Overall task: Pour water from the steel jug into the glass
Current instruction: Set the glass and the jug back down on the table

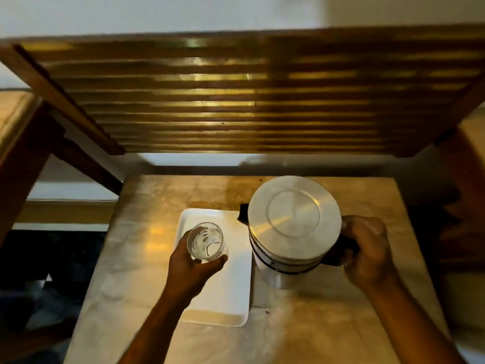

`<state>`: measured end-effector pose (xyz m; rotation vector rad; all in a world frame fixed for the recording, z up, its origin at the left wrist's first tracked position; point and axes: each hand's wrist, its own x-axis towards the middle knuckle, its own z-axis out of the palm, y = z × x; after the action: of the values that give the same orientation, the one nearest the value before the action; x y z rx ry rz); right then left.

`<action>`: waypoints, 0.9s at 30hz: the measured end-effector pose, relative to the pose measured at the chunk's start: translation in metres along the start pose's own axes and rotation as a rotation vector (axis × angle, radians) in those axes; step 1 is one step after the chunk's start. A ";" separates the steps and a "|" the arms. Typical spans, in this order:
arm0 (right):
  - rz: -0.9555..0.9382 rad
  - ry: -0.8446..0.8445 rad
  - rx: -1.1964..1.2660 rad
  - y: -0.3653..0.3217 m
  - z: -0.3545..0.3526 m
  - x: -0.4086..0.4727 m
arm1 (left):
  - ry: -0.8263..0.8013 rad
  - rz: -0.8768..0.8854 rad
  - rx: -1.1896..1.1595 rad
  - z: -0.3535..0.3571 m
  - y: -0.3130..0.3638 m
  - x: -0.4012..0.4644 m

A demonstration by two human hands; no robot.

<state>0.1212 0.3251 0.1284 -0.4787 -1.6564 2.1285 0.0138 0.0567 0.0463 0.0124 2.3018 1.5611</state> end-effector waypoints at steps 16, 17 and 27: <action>0.028 -0.027 0.099 0.049 -0.020 0.012 | 0.041 -0.073 0.074 0.033 -0.056 0.010; 0.028 -0.043 0.112 0.050 -0.020 0.012 | 0.047 -0.070 0.083 0.034 -0.059 0.010; 0.069 -0.076 0.079 0.065 -0.023 0.003 | 0.090 -0.037 0.118 0.040 -0.070 0.005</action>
<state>0.1233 0.3323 0.0599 -0.4421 -1.6104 2.2786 0.0345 0.0660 -0.0312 -0.0714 2.4463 1.4330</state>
